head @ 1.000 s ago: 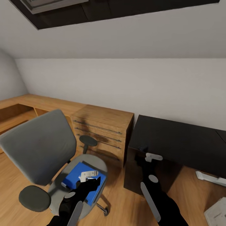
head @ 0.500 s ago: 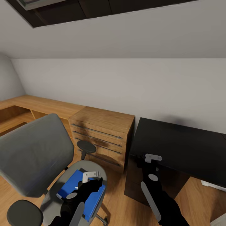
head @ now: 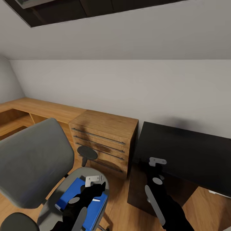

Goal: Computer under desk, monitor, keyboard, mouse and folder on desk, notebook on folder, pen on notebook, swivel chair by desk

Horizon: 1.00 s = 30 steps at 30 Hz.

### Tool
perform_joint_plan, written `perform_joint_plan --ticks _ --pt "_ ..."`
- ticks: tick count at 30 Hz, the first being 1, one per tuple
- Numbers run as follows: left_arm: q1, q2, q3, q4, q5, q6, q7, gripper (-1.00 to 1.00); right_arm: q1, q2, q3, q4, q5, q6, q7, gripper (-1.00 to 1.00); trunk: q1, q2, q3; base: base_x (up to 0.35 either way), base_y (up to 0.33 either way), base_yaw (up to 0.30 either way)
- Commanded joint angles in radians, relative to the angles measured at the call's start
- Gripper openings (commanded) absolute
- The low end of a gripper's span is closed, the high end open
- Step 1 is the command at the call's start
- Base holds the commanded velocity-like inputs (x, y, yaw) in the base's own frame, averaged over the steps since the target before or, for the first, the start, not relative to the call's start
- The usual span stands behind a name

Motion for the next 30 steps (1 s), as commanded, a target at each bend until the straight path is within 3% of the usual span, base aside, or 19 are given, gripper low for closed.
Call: perform_joint_plan --ticks 1,10,21,30 --pt "-0.001 0.000 -0.001 -0.001 0.011 0.003 0.009 1.00 -0.001 0.000 0.001 -0.001 -0.006 0.004 -0.007 1.00 0.000 -0.001 -0.001 0.043 0.000 0.000" --pt "-0.001 0.000 -0.005 -0.002 0.011 0.003 0.009 1.00 -0.010 0.000 -0.002 0.027 -0.006 0.004 -0.006 1.00 0.000 -0.001 -0.001 0.156 0.000 0.000" --pt "-0.001 0.000 -0.005 -0.003 0.011 0.003 0.009 1.00 -0.046 -0.004 -0.004 0.100 -0.006 0.002 -0.006 1.00 0.000 -0.001 -0.001 0.013 0.000 0.000" --pt "-0.001 0.000 -0.005 -0.002 0.011 0.003 0.009 1.00 -0.066 -0.005 -0.027 0.133 -0.006 0.001 -0.006 1.00 0.000 -0.001 -0.001 0.000 0.000 0.000"
